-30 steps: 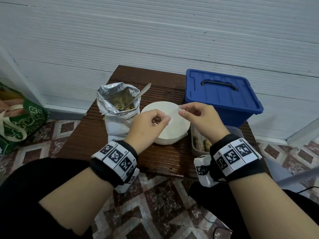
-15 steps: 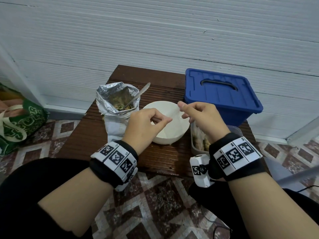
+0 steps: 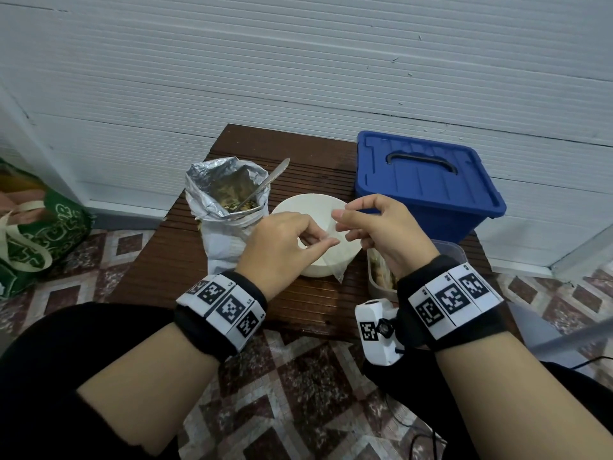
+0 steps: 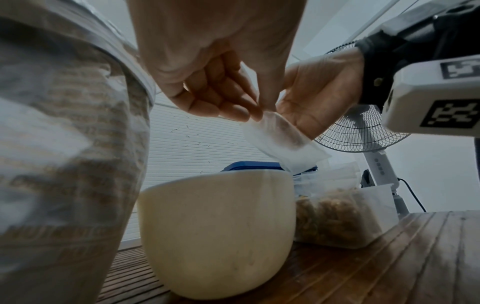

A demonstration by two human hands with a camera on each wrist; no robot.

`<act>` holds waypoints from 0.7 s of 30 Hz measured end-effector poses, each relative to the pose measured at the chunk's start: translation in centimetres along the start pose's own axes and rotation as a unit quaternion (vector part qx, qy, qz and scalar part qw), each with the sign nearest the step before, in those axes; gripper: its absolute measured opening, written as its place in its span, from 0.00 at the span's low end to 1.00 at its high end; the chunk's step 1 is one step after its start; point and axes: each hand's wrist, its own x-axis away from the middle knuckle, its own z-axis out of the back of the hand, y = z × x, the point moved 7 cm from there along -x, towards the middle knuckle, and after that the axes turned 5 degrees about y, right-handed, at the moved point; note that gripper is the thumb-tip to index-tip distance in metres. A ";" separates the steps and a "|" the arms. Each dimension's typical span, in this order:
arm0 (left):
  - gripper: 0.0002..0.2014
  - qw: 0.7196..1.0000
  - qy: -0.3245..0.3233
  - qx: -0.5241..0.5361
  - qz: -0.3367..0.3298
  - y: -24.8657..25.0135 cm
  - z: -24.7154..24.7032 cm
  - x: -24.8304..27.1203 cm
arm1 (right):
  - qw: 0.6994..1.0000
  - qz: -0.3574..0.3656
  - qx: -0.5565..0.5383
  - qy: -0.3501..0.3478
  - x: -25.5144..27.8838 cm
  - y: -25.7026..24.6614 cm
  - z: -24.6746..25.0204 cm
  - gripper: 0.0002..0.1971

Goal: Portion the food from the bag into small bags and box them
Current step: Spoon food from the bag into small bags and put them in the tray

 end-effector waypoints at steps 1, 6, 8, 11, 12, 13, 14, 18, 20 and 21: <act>0.11 1.000 0.000 -0.005 -0.004 0.1 0.0 0.0 | 1.000 -0.002 0.003 0.000 0.0 0.0 0.0 0.16; 0.11 0.999 -0.004 -0.031 -0.020 0.4 0.0 0.1 | 1.000 -0.007 0.001 -0.002 0.1 0.1 -0.1 0.15; 0.13 0.999 -0.005 -0.042 -0.025 0.4 0.0 0.1 | 1.000 -0.014 0.004 -0.005 0.1 0.3 -0.2 0.17; 0.15 0.998 -0.006 -0.047 -0.033 0.5 -0.1 0.2 | 0.999 -0.034 -0.018 -0.014 0.0 0.7 -0.3 0.17; 0.15 0.999 -0.008 -0.042 -0.029 0.4 -0.2 0.2 | 0.998 -0.043 -0.033 -0.019 0.1 0.9 -0.4 0.17; 0.16 0.999 -0.010 -0.033 -0.022 0.3 -0.2 0.2 | 0.997 -0.052 -0.048 -0.025 0.1 1.0 -0.5 0.17; 0.16 1.000 -0.014 -0.017 -0.012 0.1 -0.2 0.2 | 0.996 -0.061 -0.064 -0.032 0.2 1.0 -0.6 0.17; 0.17 0.996 -0.031 0.066 0.058 -0.4 -0.1 -0.3 | 0.984 -0.093 -0.142 -0.054 0.2 1.2 -0.7 0.15; 0.22 0.991 -0.038 0.093 0.087 -0.7 -0.1 -0.5 | 0.978 -0.102 -0.171 -0.057 0.1 1.2 -0.7 0.14; 0.25 0.990 -0.035 0.103 0.094 -0.7 0.0 -0.6 | 0.976 -0.104 -0.180 -0.058 0.1 1.2 -0.7 0.14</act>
